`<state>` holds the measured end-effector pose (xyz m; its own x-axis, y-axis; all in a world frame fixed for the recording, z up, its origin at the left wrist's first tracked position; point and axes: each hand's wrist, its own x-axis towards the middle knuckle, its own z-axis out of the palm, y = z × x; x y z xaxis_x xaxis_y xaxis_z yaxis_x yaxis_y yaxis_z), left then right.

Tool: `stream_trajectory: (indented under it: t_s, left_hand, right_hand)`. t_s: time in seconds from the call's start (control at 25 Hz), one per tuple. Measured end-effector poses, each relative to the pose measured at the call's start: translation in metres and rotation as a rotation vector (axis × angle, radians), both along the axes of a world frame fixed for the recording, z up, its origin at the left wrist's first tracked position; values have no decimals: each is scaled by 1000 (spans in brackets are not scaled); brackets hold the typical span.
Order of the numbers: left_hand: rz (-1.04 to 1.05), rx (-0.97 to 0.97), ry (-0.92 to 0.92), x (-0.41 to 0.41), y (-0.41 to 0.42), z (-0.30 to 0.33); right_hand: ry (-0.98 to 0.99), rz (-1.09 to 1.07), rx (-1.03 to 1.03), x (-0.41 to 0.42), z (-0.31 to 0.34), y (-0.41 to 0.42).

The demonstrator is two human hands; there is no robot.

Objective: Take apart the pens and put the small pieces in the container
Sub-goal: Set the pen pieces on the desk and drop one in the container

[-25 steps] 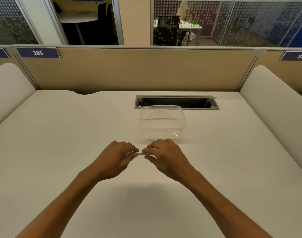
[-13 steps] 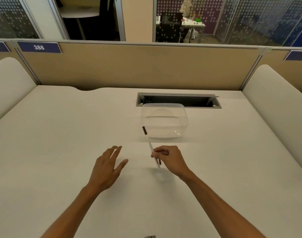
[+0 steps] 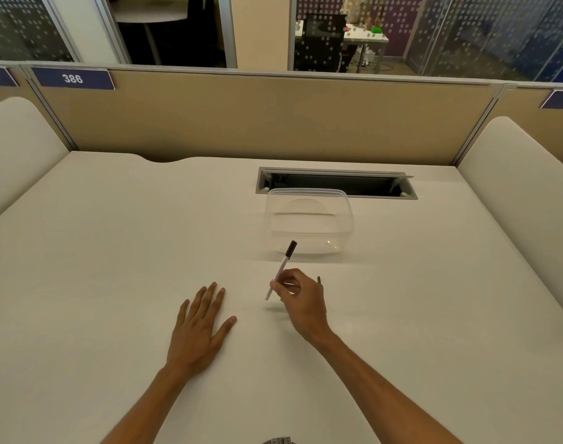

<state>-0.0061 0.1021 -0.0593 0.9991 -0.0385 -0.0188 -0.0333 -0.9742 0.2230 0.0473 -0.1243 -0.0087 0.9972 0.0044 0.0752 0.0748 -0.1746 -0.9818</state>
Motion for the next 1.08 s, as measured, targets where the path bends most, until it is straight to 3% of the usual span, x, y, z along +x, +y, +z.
stream_trajectory:
  t_s: [0.28,0.8,1.08]
  left_hand:
    - [1,-38,-17,0,-2,-1]
    - [-1,-56,-38,0,-1,0]
    - [3,-44,-33,0,-2,1]
  right_hand:
    - [-213,129,-309,-11,-24,3]
    - [-210,68,-228,8,17,-1]
    - [-164,112,-281,25,41,2]
